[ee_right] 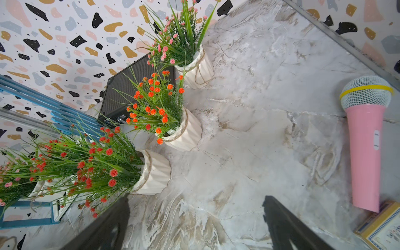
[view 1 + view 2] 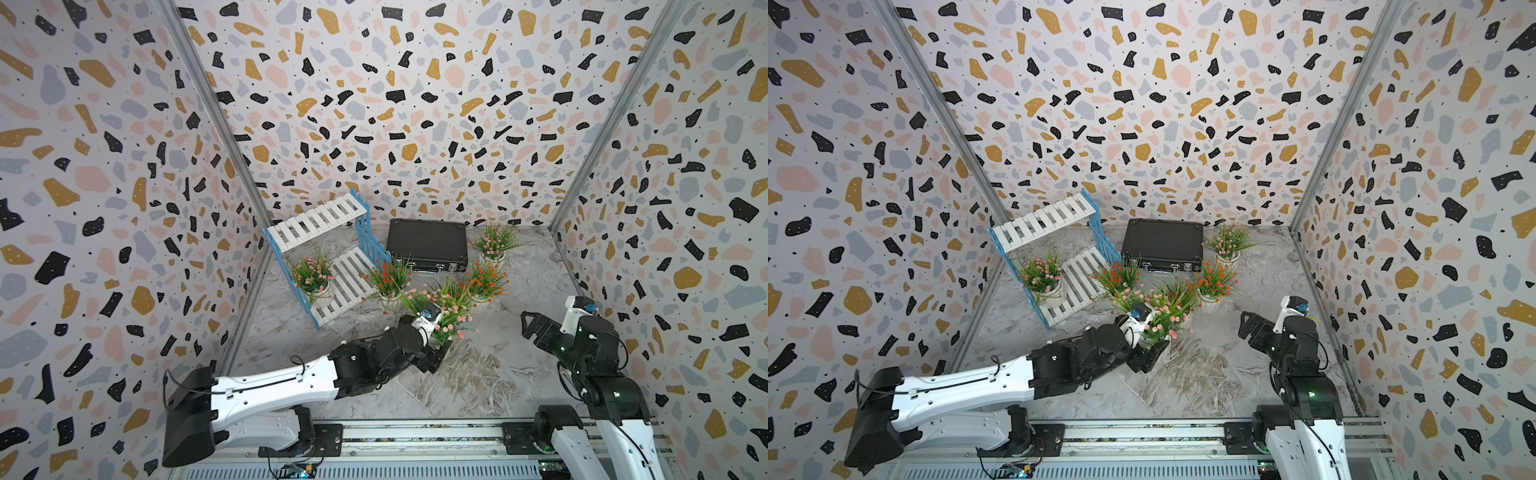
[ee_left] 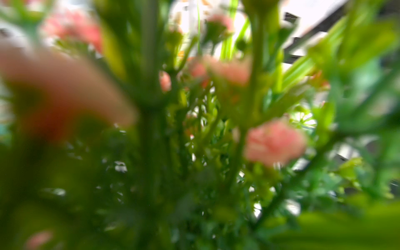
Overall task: Place the baby's breath potted plants on the rack by color
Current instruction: Place the baby's breath potted plant on the rack.
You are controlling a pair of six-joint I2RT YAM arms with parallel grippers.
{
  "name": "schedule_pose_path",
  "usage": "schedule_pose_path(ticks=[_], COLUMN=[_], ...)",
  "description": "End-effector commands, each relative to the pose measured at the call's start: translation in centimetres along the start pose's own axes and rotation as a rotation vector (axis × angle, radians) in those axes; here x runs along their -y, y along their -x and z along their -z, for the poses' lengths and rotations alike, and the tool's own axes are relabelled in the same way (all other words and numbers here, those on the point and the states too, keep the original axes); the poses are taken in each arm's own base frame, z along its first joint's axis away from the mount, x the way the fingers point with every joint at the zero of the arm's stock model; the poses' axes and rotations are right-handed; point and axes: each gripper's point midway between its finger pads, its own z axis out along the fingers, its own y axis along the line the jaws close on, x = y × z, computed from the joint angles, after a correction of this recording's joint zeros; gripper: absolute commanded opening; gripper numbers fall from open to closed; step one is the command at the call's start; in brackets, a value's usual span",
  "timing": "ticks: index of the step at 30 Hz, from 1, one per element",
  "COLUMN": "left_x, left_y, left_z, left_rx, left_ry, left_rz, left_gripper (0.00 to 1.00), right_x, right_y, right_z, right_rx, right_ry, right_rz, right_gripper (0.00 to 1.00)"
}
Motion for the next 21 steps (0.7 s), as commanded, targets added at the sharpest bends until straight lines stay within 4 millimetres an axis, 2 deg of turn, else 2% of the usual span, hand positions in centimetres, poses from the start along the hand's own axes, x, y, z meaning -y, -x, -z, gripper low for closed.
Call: schedule_pose_path(ticks=[1,5,10,15,21], left_x=[-4.8,-10.2,-15.0,-18.6,-22.6], left_y=[3.4,4.1,6.1,8.1,9.5], left_z=[2.8,4.9,6.4,6.1,4.6], left_rx=[0.090,0.111,0.145,0.165,0.179], left_ry=[0.146,0.284,0.424,0.520,0.605], left_rz=[0.100,0.152,0.197,0.230,0.253], left_gripper=[0.85,0.85,0.85,0.86,0.86], right_x=[-0.9,-1.0,-1.0,-1.0,-0.7], right_y=[0.5,0.0,-0.4,-0.7,-1.0], right_z=[-0.2,-0.9,-1.5,-1.9,-2.2], right_rx=[0.006,-0.021,-0.034,-0.045,-0.048], right_ry=[0.040,0.053,0.064,0.068,0.065], right_rz=[0.024,0.040,0.056,0.069,0.084], right_gripper=[0.98,0.98,0.98,0.98,0.98])
